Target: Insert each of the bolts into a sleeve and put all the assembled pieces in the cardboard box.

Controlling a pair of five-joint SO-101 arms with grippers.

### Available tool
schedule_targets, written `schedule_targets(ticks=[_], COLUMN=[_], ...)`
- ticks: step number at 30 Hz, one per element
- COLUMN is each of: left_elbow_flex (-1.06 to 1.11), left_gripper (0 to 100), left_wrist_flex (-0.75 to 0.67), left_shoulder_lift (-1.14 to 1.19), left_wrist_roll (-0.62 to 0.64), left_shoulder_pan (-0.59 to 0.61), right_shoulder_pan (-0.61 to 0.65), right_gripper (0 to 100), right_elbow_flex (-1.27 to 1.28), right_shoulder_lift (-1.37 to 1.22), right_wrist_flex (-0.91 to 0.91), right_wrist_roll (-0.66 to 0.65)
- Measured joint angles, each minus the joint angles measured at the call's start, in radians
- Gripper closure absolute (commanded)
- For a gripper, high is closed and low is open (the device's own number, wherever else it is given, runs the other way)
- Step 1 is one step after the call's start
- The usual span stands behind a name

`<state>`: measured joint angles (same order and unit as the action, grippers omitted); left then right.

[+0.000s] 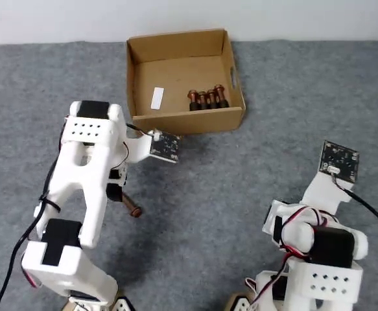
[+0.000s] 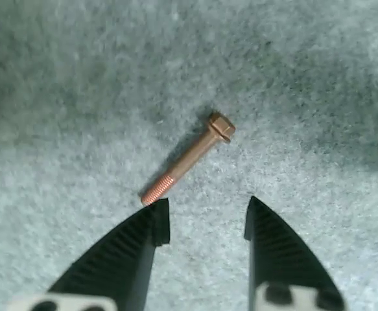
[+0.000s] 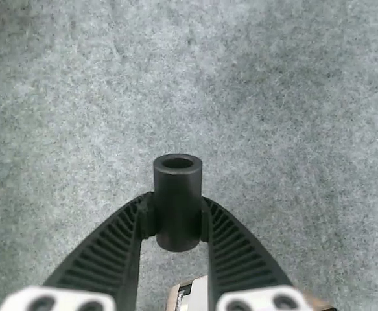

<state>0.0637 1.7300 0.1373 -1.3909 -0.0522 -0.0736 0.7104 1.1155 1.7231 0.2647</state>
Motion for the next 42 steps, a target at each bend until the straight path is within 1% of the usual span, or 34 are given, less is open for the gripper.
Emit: schedule_targets(ticks=[2, 7, 26, 30, 34, 36, 42], left_elbow_flex=[0.023, 0.101, 0.338, 0.328, 0.255, 0.229, 0.201], left_gripper=[81, 80, 80, 81, 81, 84, 97], left_wrist_flex=[-0.011, -0.112, -0.382, -0.404, -0.381, -0.374, -0.354], left_shoulder_lift=[0.000, 0.000, 0.009, 0.072, 0.144, 0.180, 0.206], left_wrist_roll=[-0.020, -0.057, -0.064, -0.064, -0.051, -0.028, 0.017], left_shoulder_pan=[-0.002, 0.002, -0.041, -0.041, -0.041, -0.041, -0.066], right_shoulder_pan=[0.000, 0.000, 0.000, 0.000, 0.000, 0.000, 0.000], right_gripper=[99.0, 99.0, 99.1, 99.1, 99.1, 99.1, 99.1], right_elbow_flex=[0.000, 0.000, 0.000, 0.000, 0.000, 0.000, 0.000], right_shoulder_lift=[0.000, 0.000, 0.000, 0.000, 0.000, 0.000, 0.000], right_wrist_flex=[-0.009, -0.044, -0.064, -0.064, -0.064, -0.064, -0.064], right_wrist_roll=[0.000, 0.000, 0.000, 0.000, 0.000, 0.000, 0.000])
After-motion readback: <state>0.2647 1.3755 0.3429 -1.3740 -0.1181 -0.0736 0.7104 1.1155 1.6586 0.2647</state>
